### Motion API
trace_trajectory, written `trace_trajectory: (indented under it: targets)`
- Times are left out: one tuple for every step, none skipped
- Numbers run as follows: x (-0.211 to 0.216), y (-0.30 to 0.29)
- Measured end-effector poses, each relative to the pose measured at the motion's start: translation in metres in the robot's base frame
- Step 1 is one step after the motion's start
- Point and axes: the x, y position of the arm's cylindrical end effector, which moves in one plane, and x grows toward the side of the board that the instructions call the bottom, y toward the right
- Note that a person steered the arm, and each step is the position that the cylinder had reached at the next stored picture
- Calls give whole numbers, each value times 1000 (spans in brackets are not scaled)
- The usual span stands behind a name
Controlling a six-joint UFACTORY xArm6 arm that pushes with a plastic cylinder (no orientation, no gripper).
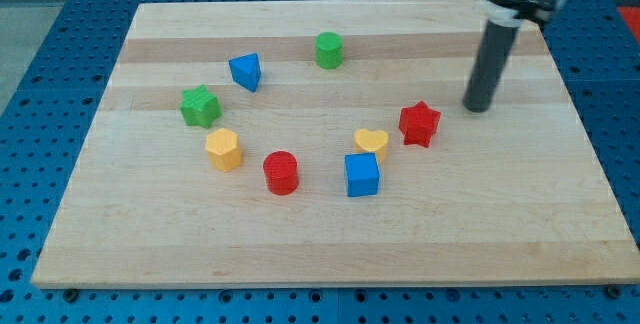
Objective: Push the red star slightly to the right
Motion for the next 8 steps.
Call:
trace_trajectory:
  targets:
    - [49,-7]
    - [101,-49]
    - [143,-118]
    - [148,-149]
    - [148,-147]
    - [140,-144]
    - [137,-144]
    - [136,-144]
